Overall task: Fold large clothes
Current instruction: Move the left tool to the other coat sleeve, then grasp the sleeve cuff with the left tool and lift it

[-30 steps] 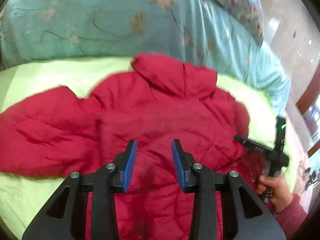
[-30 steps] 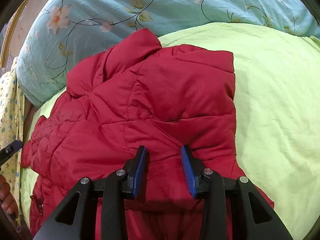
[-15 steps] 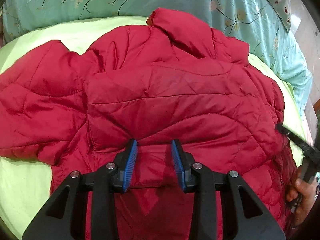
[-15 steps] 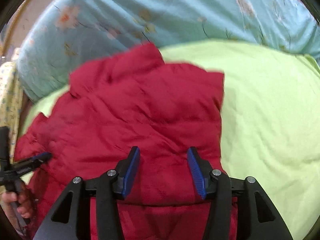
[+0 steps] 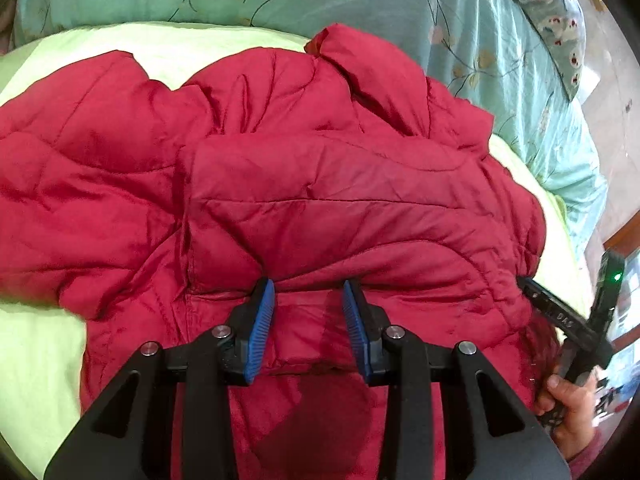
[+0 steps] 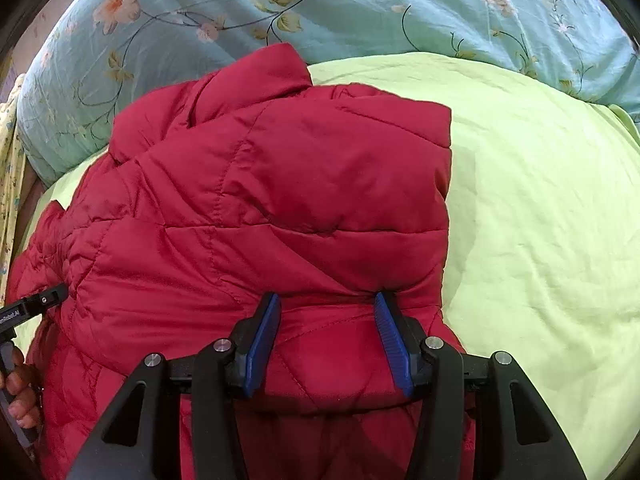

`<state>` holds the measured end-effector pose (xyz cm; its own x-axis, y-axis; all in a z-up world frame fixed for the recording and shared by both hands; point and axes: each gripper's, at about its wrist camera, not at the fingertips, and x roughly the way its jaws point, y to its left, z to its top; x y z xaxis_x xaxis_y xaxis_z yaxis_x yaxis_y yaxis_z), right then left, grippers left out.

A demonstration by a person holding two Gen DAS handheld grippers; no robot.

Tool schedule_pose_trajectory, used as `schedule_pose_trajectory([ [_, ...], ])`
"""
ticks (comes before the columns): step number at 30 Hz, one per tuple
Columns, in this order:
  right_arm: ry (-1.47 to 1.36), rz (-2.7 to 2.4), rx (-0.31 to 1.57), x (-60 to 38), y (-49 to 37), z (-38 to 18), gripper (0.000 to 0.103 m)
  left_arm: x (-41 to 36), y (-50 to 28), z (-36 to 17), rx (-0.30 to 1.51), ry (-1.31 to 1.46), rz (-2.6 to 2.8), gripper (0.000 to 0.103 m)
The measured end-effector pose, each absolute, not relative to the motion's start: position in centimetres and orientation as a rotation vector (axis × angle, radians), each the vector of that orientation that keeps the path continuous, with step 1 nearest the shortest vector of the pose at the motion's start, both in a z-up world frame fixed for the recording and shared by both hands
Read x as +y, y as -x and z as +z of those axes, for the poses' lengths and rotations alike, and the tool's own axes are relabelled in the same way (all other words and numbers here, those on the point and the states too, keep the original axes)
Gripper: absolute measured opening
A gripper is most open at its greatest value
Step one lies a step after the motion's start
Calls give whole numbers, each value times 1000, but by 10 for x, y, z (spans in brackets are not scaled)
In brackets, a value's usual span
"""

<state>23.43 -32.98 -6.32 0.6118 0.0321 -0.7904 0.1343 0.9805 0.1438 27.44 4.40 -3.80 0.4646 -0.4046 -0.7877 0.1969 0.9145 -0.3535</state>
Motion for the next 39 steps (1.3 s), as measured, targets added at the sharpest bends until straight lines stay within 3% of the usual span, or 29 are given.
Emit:
schedule_pose_trajectory([
  [10, -250, 23, 822, -319, -194, -26, 52, 107, -240, -23, 1003, 387, -329, 39],
  [14, -247, 58, 825, -310, -185, -19, 52, 131, -232, -25, 986, 455, -219, 54],
  [29, -241, 117, 846, -293, -160, -13, 52, 241, -227, -53, 963, 715, -4, 54],
  [39, -211, 135, 865, -285, -149, -17, 53, 327, -237, -65, 888, 848, 160, 62],
])
